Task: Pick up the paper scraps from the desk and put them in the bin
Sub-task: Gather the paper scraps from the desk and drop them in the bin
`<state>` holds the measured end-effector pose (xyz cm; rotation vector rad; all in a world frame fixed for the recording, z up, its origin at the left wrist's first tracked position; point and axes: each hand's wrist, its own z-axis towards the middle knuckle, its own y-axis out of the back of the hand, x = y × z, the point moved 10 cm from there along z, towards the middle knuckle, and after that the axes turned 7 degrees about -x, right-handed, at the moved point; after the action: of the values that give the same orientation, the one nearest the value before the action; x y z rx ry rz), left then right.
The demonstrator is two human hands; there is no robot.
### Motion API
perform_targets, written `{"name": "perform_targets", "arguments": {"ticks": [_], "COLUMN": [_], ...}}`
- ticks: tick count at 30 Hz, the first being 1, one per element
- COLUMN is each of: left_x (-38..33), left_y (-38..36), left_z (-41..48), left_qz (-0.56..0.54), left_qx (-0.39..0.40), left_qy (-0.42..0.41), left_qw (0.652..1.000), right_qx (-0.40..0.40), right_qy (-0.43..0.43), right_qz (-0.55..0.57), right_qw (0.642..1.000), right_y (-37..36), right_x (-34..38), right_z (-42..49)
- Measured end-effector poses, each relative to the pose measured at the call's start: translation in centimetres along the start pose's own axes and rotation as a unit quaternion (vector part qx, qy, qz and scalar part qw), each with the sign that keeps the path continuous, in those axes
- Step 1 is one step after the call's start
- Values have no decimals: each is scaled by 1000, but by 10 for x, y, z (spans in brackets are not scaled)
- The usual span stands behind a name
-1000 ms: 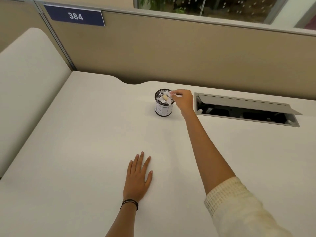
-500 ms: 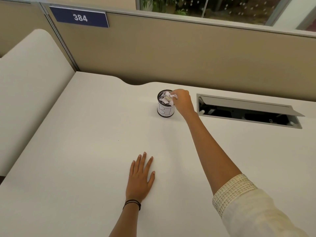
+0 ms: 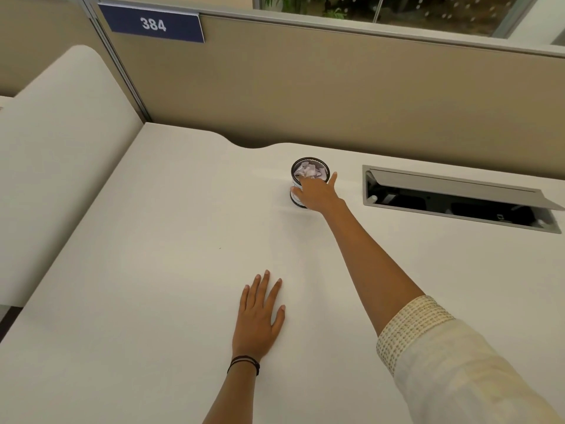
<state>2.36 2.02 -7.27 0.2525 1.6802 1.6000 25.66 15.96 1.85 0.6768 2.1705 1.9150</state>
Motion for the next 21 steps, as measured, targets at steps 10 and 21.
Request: {"name": "perform_targets", "arguments": {"ticks": [10, 21], "left_x": [1, 3], "left_y": [-1, -1], "left_z": [0, 7], "left_qz": [2, 13], "left_qx": [5, 14], "left_qy": [2, 0], "left_qw": [1000, 1000], "right_qx": [52, -175], "right_qy": [14, -19], "right_qz": [-104, 108], "right_qw": [993, 978], "right_y": [1, 46], "right_x": [8, -6], "right_z": [-3, -34]}}
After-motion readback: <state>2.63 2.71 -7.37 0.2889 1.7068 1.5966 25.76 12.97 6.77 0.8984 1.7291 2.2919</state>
